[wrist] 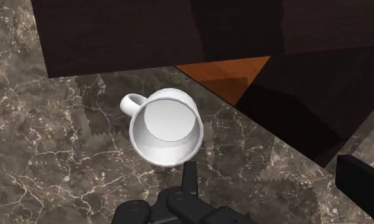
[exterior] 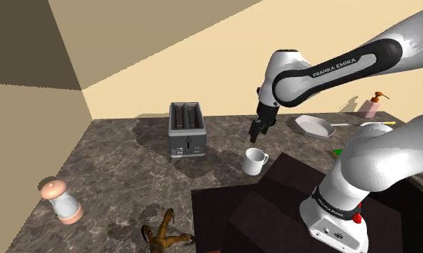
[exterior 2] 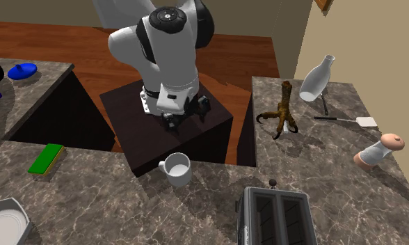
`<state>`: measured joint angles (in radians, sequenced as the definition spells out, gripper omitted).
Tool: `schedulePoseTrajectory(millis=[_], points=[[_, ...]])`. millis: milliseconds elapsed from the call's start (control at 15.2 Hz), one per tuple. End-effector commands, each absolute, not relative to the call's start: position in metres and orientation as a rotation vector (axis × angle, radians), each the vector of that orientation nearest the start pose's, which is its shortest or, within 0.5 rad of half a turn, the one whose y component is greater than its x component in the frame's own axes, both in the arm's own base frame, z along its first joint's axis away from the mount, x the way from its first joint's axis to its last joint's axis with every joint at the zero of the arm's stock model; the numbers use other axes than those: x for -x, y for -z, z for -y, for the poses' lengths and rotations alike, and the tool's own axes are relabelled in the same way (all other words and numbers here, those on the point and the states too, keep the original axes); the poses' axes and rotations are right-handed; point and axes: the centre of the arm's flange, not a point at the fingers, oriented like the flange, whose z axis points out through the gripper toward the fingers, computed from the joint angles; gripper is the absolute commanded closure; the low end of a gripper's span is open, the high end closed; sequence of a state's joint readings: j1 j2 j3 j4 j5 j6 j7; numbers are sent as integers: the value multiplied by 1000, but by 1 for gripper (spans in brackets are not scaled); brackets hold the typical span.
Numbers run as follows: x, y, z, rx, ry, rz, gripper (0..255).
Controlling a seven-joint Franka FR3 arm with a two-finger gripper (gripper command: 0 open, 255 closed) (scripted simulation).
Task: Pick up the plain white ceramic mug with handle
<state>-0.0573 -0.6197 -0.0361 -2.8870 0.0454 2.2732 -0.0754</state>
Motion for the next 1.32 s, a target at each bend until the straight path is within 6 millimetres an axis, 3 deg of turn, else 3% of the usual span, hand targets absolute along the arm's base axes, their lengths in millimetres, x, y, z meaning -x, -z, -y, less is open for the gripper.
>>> schedulePoseTrajectory(millis=[0, 660, 1254], points=[[-322, -323, 29, 3097, 26, -65, 0], [-336, -194, 46, 3150, 53, -75, 0], [-337, -151, 47, 3152, 54, -76, 0]])
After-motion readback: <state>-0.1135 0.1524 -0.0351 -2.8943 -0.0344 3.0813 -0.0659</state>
